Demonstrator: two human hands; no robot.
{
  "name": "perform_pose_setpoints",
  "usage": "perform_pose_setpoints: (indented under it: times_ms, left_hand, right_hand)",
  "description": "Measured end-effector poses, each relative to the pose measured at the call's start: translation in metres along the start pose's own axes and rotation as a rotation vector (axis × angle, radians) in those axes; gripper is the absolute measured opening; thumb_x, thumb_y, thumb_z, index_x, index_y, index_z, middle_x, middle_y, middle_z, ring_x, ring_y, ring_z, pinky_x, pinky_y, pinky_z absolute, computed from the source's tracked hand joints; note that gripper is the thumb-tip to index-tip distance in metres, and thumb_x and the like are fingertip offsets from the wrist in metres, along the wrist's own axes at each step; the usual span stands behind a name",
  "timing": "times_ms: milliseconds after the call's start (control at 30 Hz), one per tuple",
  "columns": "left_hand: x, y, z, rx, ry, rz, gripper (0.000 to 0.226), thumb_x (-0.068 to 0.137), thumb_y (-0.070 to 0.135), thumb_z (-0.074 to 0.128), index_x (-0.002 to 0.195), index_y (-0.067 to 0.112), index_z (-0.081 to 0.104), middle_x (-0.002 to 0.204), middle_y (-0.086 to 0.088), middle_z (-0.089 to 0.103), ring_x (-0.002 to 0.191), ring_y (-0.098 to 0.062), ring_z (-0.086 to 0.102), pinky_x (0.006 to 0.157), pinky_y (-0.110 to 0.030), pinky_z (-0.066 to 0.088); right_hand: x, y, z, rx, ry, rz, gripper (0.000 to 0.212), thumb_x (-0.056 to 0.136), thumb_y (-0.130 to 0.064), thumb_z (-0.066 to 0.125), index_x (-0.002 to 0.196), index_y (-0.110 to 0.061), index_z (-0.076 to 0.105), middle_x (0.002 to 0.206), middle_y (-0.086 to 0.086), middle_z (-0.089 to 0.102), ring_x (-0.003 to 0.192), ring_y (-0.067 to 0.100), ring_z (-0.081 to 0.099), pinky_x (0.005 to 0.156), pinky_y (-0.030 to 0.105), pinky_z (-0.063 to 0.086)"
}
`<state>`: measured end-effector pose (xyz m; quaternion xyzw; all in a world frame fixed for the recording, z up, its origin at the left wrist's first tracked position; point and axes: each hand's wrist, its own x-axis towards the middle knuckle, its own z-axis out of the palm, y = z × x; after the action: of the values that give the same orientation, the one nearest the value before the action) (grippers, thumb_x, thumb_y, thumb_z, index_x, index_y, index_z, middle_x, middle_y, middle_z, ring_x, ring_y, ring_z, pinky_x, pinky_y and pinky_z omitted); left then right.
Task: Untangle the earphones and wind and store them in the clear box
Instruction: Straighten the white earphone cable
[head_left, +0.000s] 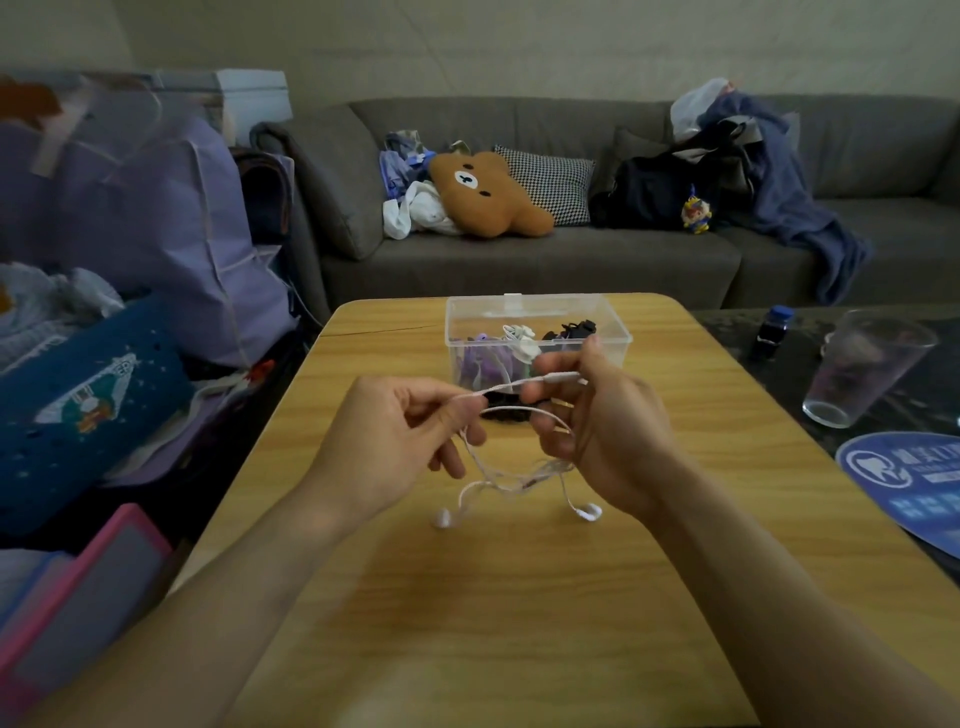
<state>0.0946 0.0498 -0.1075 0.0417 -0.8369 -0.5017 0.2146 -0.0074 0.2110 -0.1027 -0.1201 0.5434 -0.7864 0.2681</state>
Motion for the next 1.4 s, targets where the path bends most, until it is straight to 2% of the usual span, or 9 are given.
perform_pose_setpoints:
  times_ms: [167, 333, 433, 600, 800, 1067, 1167, 1267, 1400]
  left_hand:
    - [0.005, -0.008, -0.004, -0.036, 0.221, -0.022, 0.017, 0.097, 0.02, 0.059, 0.091, 0.012, 0.072, 0.075, 0.0, 0.076, 0.059, -0.018, 0.071, 0.053, -0.026, 0.052]
    - [0.019, -0.015, -0.024, -0.613, 0.445, -0.252, 0.028, 0.107, 0.019, 0.039, 0.087, 0.011, 0.057, 0.063, -0.003, 0.065, 0.065, -0.02, 0.07, 0.072, -0.035, 0.057]
    - [0.023, -0.023, -0.04, -0.798, 0.493, -0.307, 0.028, 0.107, 0.023, 0.039, 0.085, 0.015, 0.054, 0.056, 0.003, 0.044, 0.044, -0.013, 0.048, 0.055, -0.03, 0.048]
    - [0.02, -0.033, -0.054, -0.579, 0.509, -0.337, 0.023, 0.105, 0.018, 0.04, 0.089, 0.015, 0.056, 0.059, 0.002, 0.04, 0.039, -0.008, 0.03, 0.04, -0.022, 0.023]
    - [0.01, -0.03, -0.054, -0.374, 0.198, -0.329, 0.027, 0.105, 0.017, 0.04, 0.11, 0.007, 0.065, 0.082, -0.01, 0.065, 0.057, -0.018, 0.055, 0.053, -0.03, 0.043]
    - [0.001, 0.001, -0.036, -0.502, -0.272, -0.235, 0.026, 0.09, 0.02, 0.055, 0.104, 0.003, 0.068, 0.067, -0.009, 0.055, 0.043, -0.017, 0.04, 0.045, -0.025, 0.034]
    - [-0.002, 0.007, -0.036, -0.19, -0.151, -0.104, 0.026, 0.092, 0.027, 0.059, 0.099, 0.005, 0.07, 0.059, -0.008, 0.054, 0.038, -0.014, 0.038, 0.039, -0.021, 0.03]
    - [-0.001, 0.003, -0.037, 0.115, 0.062, -0.036, 0.024, 0.084, 0.04, 0.069, 0.087, 0.017, 0.071, 0.058, -0.008, 0.063, 0.046, -0.008, 0.051, 0.045, -0.015, 0.04]
    - [0.0, -0.011, -0.037, 0.292, -0.036, -0.121, 0.015, 0.091, 0.031, 0.068, 0.084, 0.018, 0.067, 0.063, -0.004, 0.069, 0.047, -0.013, 0.06, 0.048, -0.025, 0.051]
  right_hand:
    - [0.001, 0.001, -0.004, -0.001, -0.085, 0.058, 0.05, 0.107, -0.044, 0.036, 0.1, 0.0, 0.059, 0.055, -0.002, 0.03, 0.04, 0.009, 0.025, 0.037, 0.022, 0.02]
    - [-0.001, -0.003, -0.013, -0.341, -0.121, 0.017, 0.031, 0.099, -0.031, 0.059, 0.109, -0.002, 0.064, 0.055, -0.004, 0.032, 0.044, 0.01, 0.024, 0.04, 0.022, 0.019]
    - [-0.001, -0.008, -0.016, -0.725, 0.02, -0.067, 0.031, 0.093, -0.041, 0.065, 0.098, -0.01, 0.068, 0.062, -0.008, 0.052, 0.053, 0.007, 0.044, 0.052, 0.021, 0.032]
    - [0.004, -0.02, -0.034, -1.098, 0.364, -0.197, 0.039, 0.094, -0.054, 0.059, 0.087, -0.016, 0.064, 0.073, -0.002, 0.061, 0.062, 0.007, 0.055, 0.05, 0.021, 0.038]
    - [0.012, -0.011, -0.038, -1.418, 0.504, -0.322, 0.027, 0.097, -0.04, 0.059, 0.115, -0.02, 0.061, 0.097, 0.0, 0.066, 0.087, 0.016, 0.062, 0.079, 0.033, 0.054]
    - [-0.001, 0.046, 0.028, -1.11, -0.266, -0.524, 0.059, 0.088, -0.03, 0.073, 0.14, -0.024, 0.047, 0.135, -0.008, 0.055, 0.125, 0.006, 0.052, 0.108, 0.028, 0.044]
    - [-0.003, 0.037, 0.035, -0.795, -0.257, -0.432, 0.018, 0.098, -0.031, 0.062, 0.105, -0.014, 0.064, 0.091, 0.001, 0.075, 0.088, 0.01, 0.071, 0.09, 0.042, 0.058]
    - [-0.002, 0.022, 0.033, -0.317, -0.195, -0.296, 0.026, 0.103, -0.019, 0.052, 0.08, -0.005, 0.055, 0.053, 0.002, 0.056, 0.052, 0.021, 0.059, 0.075, 0.044, 0.06]
    - [-0.003, 0.004, 0.026, -0.003, -0.272, -0.112, 0.03, 0.101, -0.025, 0.052, 0.072, -0.015, 0.053, 0.055, -0.003, 0.023, 0.044, 0.01, 0.021, 0.041, 0.024, 0.023]
